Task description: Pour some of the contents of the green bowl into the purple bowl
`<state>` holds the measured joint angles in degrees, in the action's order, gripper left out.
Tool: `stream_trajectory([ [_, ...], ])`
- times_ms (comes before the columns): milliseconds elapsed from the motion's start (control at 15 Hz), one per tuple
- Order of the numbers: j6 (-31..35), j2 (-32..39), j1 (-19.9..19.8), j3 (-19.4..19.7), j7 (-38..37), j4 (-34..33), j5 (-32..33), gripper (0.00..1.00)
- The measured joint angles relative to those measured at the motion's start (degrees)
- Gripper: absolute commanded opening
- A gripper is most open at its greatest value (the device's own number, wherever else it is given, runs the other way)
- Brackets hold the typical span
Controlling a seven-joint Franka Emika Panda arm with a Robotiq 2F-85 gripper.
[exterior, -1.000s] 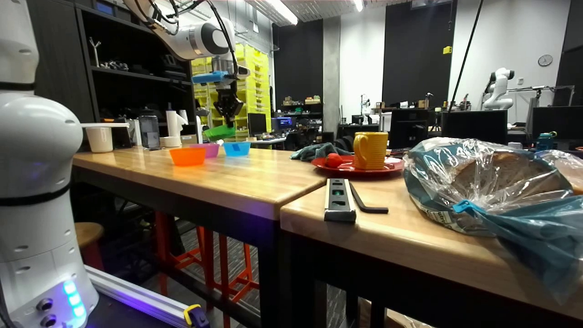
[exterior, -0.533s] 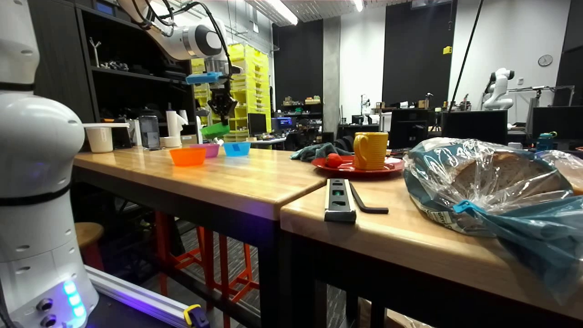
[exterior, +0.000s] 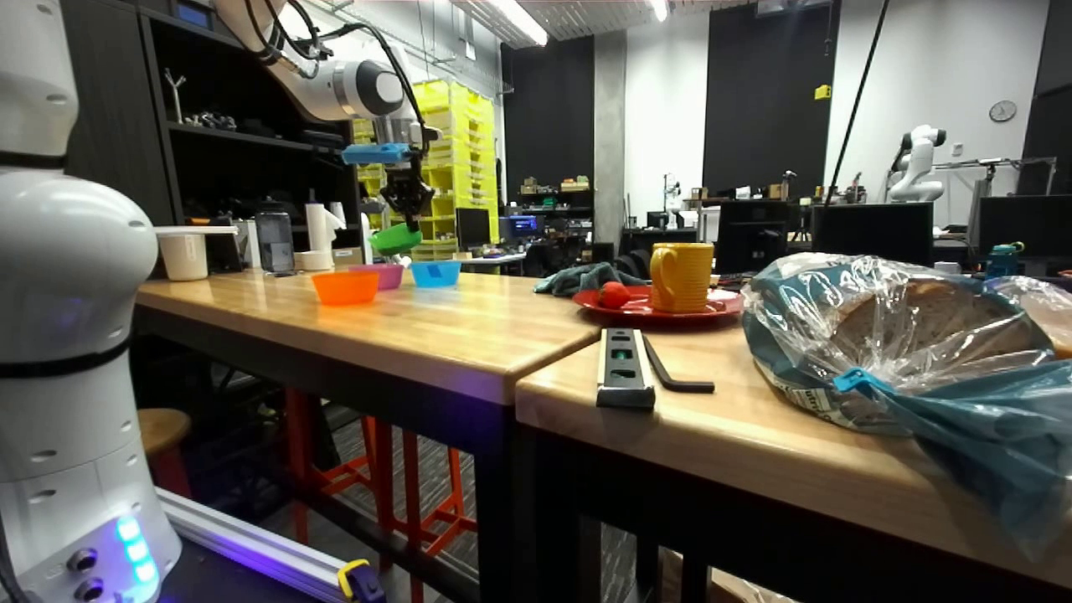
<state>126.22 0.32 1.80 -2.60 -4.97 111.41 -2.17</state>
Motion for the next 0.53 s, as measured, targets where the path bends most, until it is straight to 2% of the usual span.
stream_trajectory([
  [533,8.6,0.3,0.4,-0.4,6.6,2.3,-5.1,0.01],
])
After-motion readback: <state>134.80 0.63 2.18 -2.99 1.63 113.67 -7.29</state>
